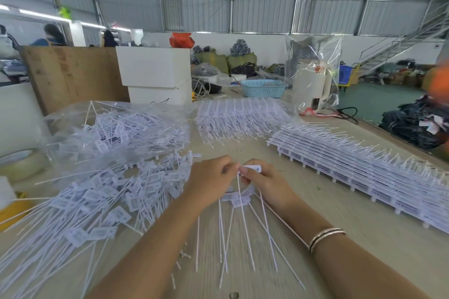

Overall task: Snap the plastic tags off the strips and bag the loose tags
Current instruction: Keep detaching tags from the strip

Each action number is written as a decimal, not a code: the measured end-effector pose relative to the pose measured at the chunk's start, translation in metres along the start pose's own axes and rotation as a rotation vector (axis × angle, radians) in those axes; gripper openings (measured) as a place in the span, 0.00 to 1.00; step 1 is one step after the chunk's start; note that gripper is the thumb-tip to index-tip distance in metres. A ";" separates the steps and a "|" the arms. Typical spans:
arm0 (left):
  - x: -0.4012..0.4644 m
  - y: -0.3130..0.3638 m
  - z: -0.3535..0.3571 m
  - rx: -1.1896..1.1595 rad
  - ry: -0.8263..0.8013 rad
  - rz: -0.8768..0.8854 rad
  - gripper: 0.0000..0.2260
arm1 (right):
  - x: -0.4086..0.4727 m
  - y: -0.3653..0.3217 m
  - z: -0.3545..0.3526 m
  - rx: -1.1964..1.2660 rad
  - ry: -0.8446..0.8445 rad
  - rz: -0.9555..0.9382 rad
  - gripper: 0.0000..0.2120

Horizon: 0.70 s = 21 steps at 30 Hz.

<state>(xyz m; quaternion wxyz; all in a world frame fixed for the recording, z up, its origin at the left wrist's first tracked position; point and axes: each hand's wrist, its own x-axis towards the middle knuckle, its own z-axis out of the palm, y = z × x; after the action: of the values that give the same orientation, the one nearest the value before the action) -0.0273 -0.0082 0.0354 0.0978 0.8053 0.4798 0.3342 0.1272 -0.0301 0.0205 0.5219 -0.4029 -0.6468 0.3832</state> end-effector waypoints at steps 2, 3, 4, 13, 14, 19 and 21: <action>0.000 0.001 -0.002 -0.167 -0.021 -0.079 0.16 | -0.001 -0.001 0.004 -0.032 0.013 -0.048 0.08; -0.001 0.001 -0.003 -0.245 -0.022 -0.111 0.16 | -0.002 -0.002 0.006 -0.061 0.022 -0.079 0.07; -0.002 0.000 -0.005 -0.326 -0.019 -0.138 0.16 | -0.002 -0.003 0.008 -0.094 0.033 -0.108 0.07; -0.004 0.001 -0.010 -0.870 0.081 -0.384 0.15 | -0.002 -0.005 0.011 -0.013 0.201 -0.237 0.09; -0.003 -0.002 -0.013 -0.871 0.126 -0.391 0.14 | -0.002 -0.005 0.007 0.018 0.214 -0.223 0.09; -0.010 0.000 -0.015 -0.602 0.172 -0.168 0.16 | -0.001 0.003 0.006 -0.111 0.087 -0.010 0.05; -0.013 0.002 -0.011 -0.622 0.137 -0.164 0.12 | 0.001 0.005 0.010 -0.202 0.106 0.070 0.04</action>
<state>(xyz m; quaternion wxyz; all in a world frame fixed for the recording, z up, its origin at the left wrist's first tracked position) -0.0369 -0.0216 0.0393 0.3330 0.6711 0.4237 0.5092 0.1184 -0.0284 0.0147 0.4985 -0.4955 -0.6392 0.3121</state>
